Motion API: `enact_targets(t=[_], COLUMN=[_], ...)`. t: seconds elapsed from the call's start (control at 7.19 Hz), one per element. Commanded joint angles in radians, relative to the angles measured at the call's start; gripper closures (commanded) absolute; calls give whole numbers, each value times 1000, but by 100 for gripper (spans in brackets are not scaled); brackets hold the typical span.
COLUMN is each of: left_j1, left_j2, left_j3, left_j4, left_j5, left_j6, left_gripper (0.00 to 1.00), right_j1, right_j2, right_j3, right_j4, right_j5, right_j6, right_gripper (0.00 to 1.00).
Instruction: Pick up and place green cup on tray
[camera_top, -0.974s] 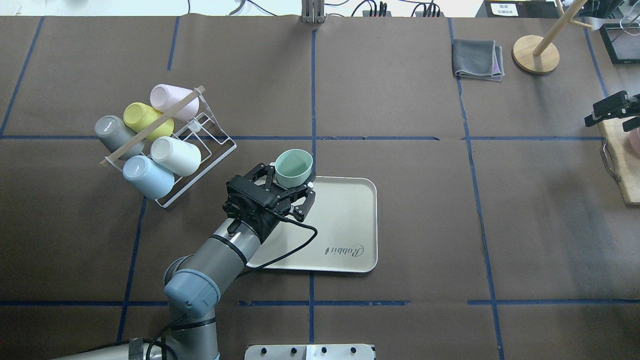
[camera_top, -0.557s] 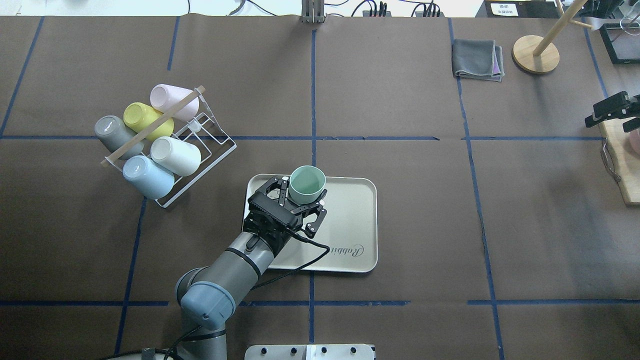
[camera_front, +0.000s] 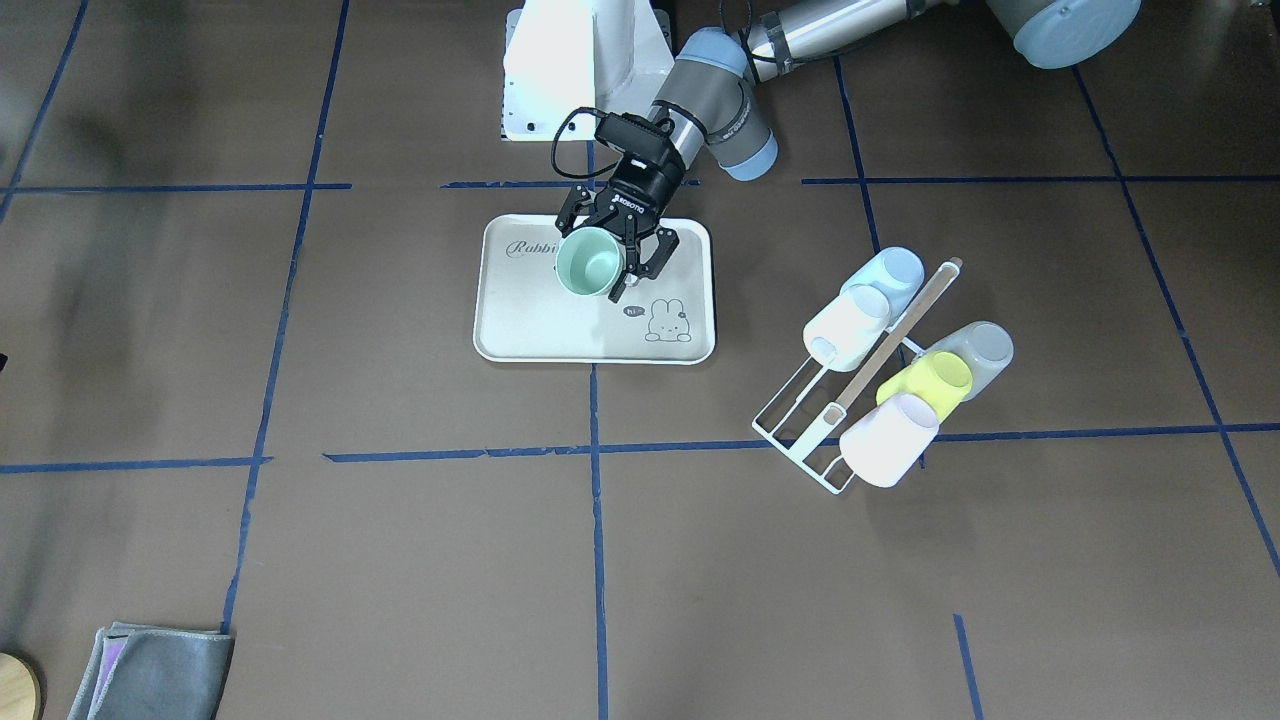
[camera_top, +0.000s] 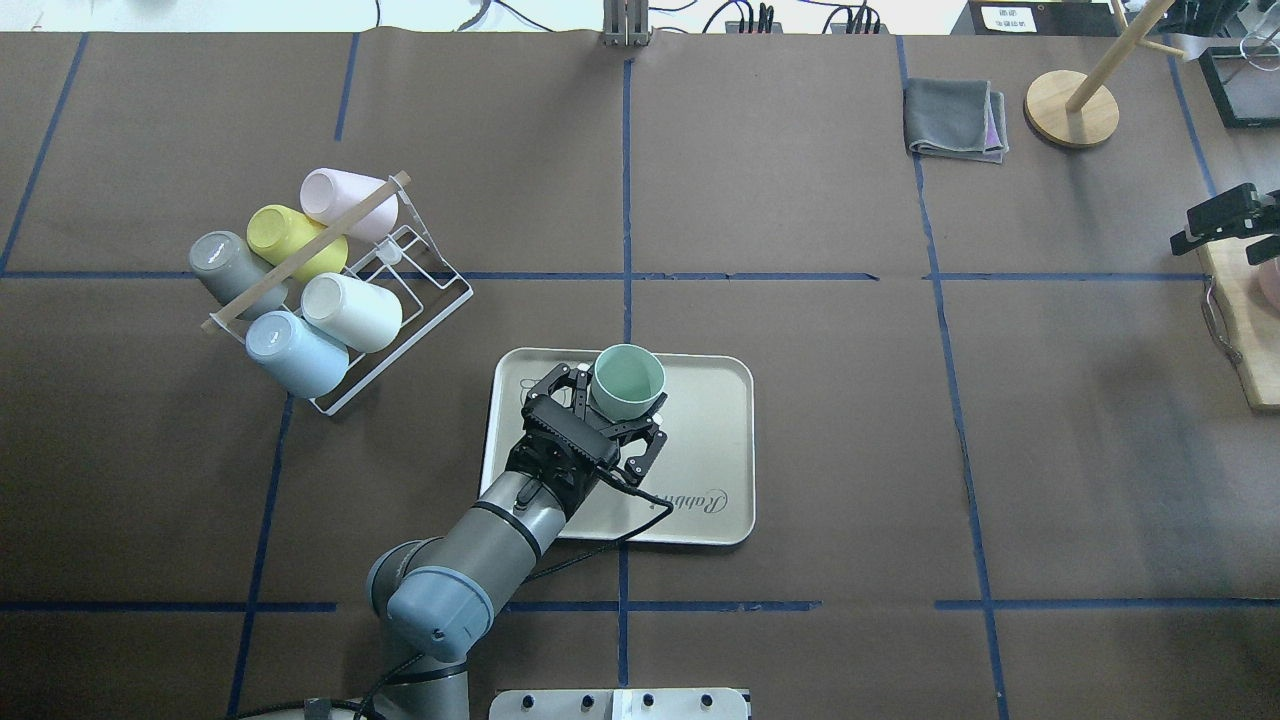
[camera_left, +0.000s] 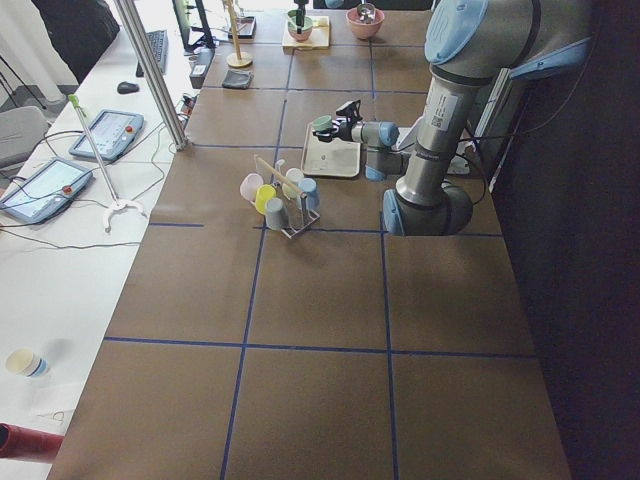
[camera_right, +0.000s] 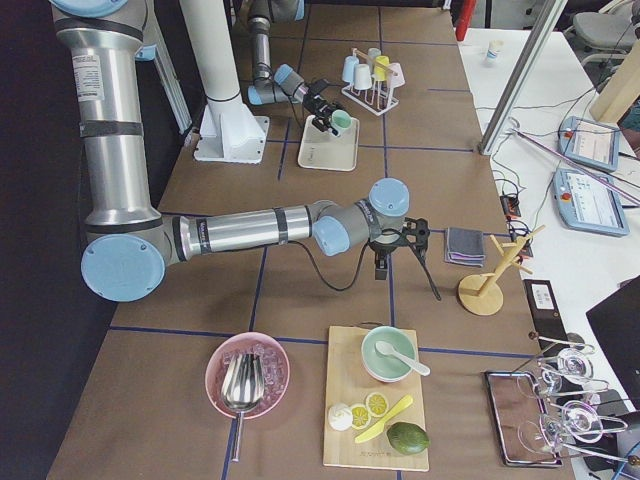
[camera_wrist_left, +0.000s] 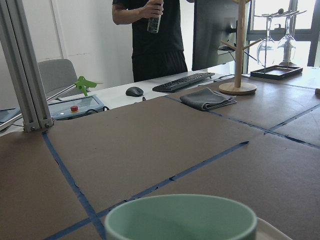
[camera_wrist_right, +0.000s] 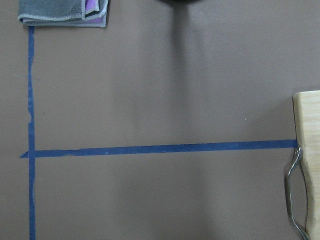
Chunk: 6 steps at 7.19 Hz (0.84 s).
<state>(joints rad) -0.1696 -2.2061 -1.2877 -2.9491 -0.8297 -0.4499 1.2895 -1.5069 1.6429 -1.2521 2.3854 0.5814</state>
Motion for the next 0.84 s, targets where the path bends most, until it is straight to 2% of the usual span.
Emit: enact_targets(t=[0.0, 0.42, 0.7], left_j1=[1, 9, 9], left_j2=[0, 5, 8], left_j3=[8, 8, 11], left_j4=[1, 1, 1], left_j5=[0, 1, 1], left_j6=[0, 2, 2], left_gripper=[22, 14, 14], right_j1=[1, 1, -1], right_j2=[1, 1, -1], right_j3=[-2, -5, -5], right_j4=[0, 0, 0], right_j5=[0, 0, 1], right_j6=[0, 0, 0], right_gripper=[0, 0, 0])
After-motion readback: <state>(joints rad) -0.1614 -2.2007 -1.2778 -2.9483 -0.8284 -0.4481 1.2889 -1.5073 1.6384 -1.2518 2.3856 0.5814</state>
